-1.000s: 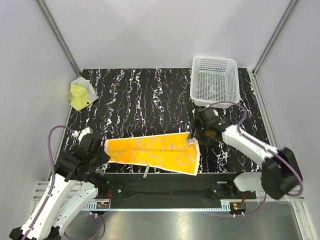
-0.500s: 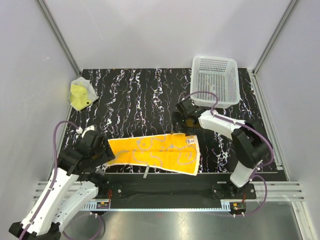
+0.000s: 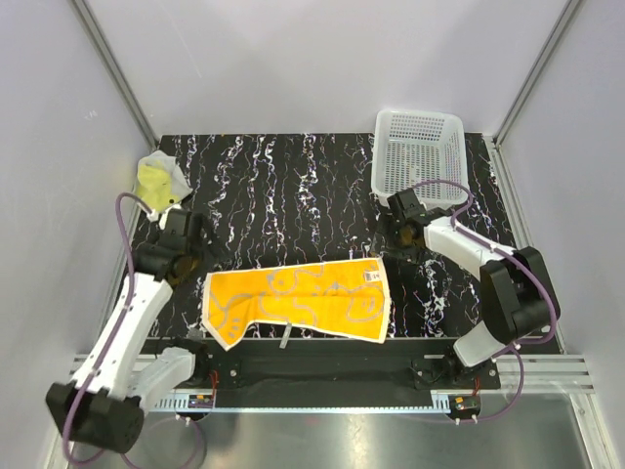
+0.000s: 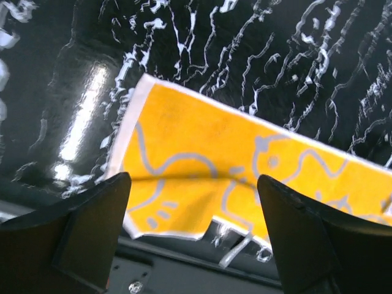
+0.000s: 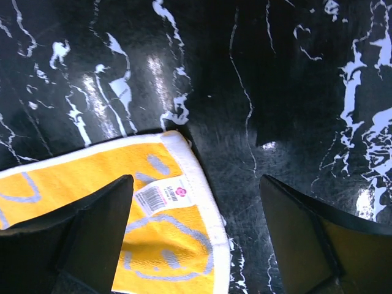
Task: Roll the towels
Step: Flatten the towel
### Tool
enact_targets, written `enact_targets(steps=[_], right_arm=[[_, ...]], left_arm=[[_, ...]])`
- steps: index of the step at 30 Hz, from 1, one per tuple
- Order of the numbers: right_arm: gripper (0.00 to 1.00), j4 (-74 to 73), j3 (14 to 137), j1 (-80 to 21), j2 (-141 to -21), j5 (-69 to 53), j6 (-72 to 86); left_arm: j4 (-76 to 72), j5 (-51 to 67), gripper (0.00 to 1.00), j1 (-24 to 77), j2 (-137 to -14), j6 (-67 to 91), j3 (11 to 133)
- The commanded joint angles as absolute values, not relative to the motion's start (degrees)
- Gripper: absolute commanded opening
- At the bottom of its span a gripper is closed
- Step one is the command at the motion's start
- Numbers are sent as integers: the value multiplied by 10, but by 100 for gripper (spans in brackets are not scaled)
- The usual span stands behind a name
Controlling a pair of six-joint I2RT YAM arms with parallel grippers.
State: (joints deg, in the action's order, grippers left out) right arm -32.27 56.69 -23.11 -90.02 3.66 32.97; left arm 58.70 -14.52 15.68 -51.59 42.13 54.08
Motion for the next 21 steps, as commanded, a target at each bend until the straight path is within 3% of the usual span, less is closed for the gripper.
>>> enact_targets(steps=[1, 4, 12, 19, 21], right_arm=[[91, -316, 561, -219, -884, 5, 314], [91, -308, 554, -205, -894, -27, 309], [88, -269, 545, -195, -944, -76, 308], [79, -245, 546, -194, -987, -95, 308], [71, -236, 542, -194, -993, -100, 307]], left_arm=[[439, -15, 86, 38, -545, 396, 454], [388, -16, 84, -14, -567, 413, 411], [266, -23, 81, -38, -678, 420, 347], [198, -5, 78, -41, -741, 407, 316], [191, 15, 70, -44, -755, 399, 320]])
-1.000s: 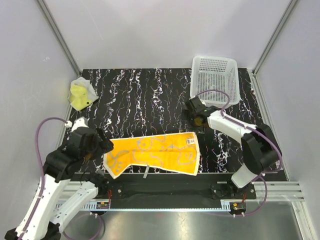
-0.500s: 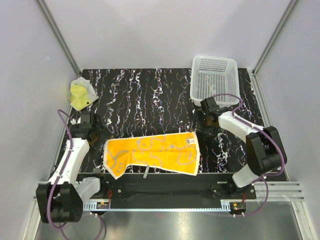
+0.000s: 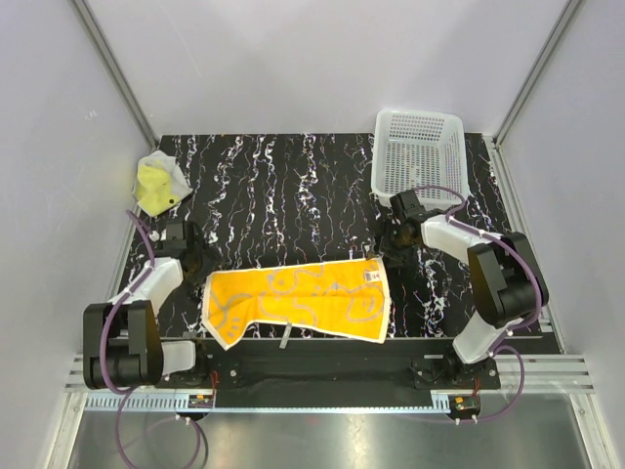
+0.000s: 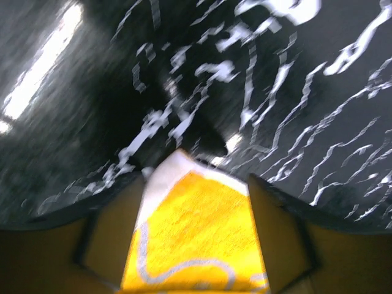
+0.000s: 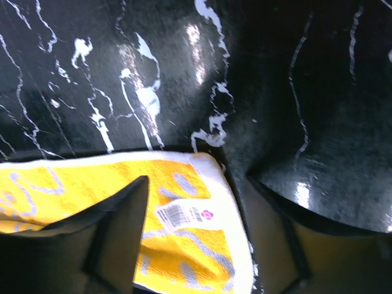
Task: Roll the towels
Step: Flatten the towel
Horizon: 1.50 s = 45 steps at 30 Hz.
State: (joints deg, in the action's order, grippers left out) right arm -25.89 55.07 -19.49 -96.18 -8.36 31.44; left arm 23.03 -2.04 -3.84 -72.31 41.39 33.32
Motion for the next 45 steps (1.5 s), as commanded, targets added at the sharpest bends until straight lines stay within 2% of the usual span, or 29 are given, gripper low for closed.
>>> enact_targets(steps=[1, 2, 3, 6, 9, 10, 12, 13, 14, 16, 17, 18, 19, 20, 22, 24, 34, 39, 45], right_arm=[[68, -234, 541, -192, -1000, -102, 308], [66, -229, 541, -194, -1005, -107, 310], [59, -226, 542, -194, -1008, -112, 310], [51, -220, 548, -193, -1023, -120, 316], [42, -221, 555, -193, -1029, -121, 314], [35, -221, 556, -193, -1030, -120, 314], [30, -220, 557, -193, -1034, -120, 313], [21, -215, 557, -193, -1035, -120, 312], [19, -214, 557, -193, -1037, -124, 313], [12, -213, 556, -194, -1038, -126, 313], [5, -212, 555, -193, -1038, -126, 314], [5, -213, 554, -193, -1036, -124, 314], [3, -212, 551, -193, -1033, -123, 313], [1, -214, 550, -194, -1032, -120, 313], [1, -215, 548, -193, -1026, -119, 313], [0, -225, 548, -194, -1016, -113, 314], [0, -234, 541, -194, -990, -105, 314], [0, -233, 538, -193, -990, -105, 312], [0, -226, 534, -193, -991, -106, 310]], left_arm=[[188, 17, 68, -45, -763, 397, 324], [183, 21, 68, -46, -766, 399, 325], [179, 25, 61, -46, -770, 398, 327], [166, 56, 50, -46, -791, 396, 333], [162, 77, 32, -46, -825, 388, 345], [162, 80, 22, -45, -830, 385, 347], [163, 81, 15, -46, -830, 381, 348], [162, 79, 6, -46, -828, 381, 348], [161, 76, 1, -46, -826, 381, 348], [160, 76, 0, -47, -820, 381, 345], [161, 76, 0, -46, -819, 381, 345], [166, 73, 0, -46, -814, 381, 343], [171, 66, 5, -46, -810, 382, 342], [191, 42, 37, -46, -804, 388, 340], [207, 6, 65, -46, -775, 397, 333], [228, -26, 76, -48, -739, 411, 328], [305, -88, 75, -49, -637, 425, 319], [355, -158, 75, -46, -585, 425, 357], [355, -101, 73, -44, -634, 445, 339]])
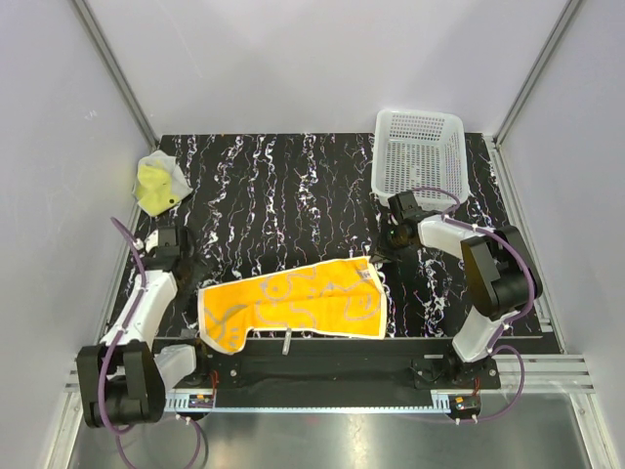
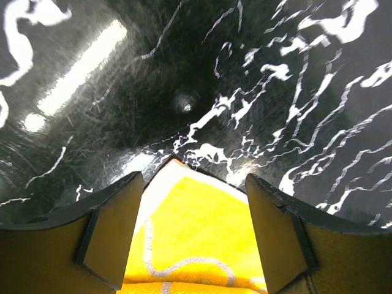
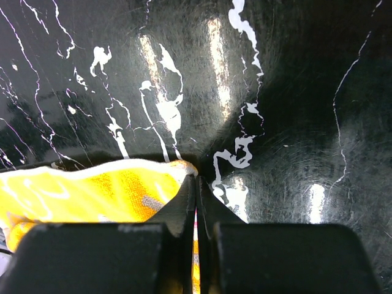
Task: Roll the towels
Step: Flatten the towel
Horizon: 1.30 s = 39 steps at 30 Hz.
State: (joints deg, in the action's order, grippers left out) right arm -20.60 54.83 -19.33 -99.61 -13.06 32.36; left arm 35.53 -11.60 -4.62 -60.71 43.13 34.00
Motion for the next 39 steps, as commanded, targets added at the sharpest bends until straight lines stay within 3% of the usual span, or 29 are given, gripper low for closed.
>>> enact_targets(steps=[1, 9, 19, 20, 31, 39], right_arm=[[0, -226, 534, -193, -991, -106, 310], [0, -236, 535, -173, -979, -108, 295], [0, -232, 530, -149, -980, -120, 288], [0, -232, 530, -149, -980, -120, 287], [0, -220, 534, -148, -969, -138, 292], [0, -248, 548, -148, -847, -131, 284]], left_arm=[[345, -92, 71, -45, -641, 451, 321], [284, -32, 62, -36, -659, 444, 280], [229, -22, 12, 39, -729, 445, 290], [225, -26, 0, 50, -736, 445, 293], [262, -56, 0, 61, -740, 420, 349], [321, -64, 0, 61, -678, 399, 437]])
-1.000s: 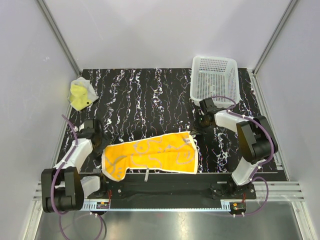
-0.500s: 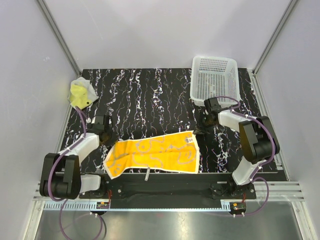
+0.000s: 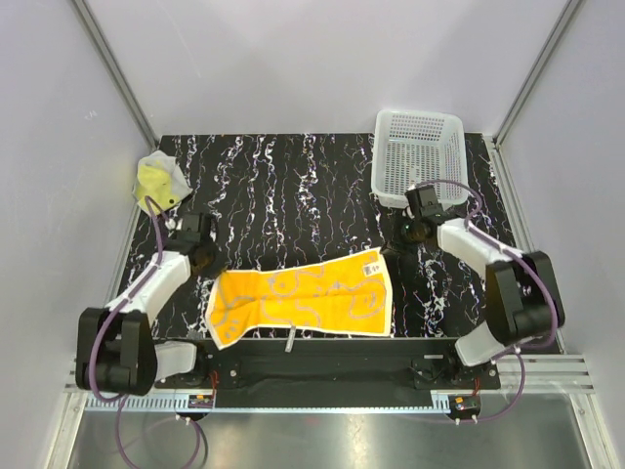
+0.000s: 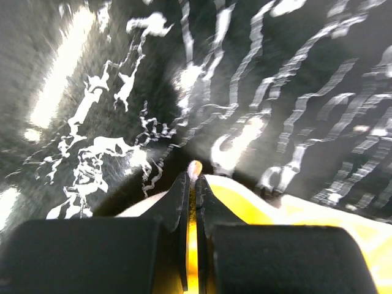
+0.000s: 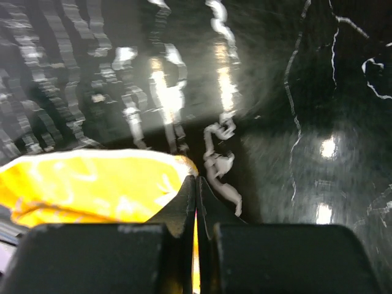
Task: Roll the towels
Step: Flatten the towel
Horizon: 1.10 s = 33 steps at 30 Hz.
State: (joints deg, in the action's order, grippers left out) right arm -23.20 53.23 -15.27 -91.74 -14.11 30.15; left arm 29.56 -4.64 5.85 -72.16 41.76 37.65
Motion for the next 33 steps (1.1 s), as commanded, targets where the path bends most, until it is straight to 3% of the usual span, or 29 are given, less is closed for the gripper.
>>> enact_targets(steps=[1, 20, 26, 33], right_arm=[[0, -256, 551, -148, -833, -124, 282], [0, -533, 597, -148, -411, -73, 299], [0, -538, 592, -148, -463, -43, 323], [0, -411, 571, -148, -585, -38, 334]], left_arm=[[342, -66, 0, 61, -670, 393, 446], [562, -38, 0, 65, -401, 355, 570], [549, -28, 0, 64, -423, 343, 561], [441, -15, 0, 64, -520, 339, 521]])
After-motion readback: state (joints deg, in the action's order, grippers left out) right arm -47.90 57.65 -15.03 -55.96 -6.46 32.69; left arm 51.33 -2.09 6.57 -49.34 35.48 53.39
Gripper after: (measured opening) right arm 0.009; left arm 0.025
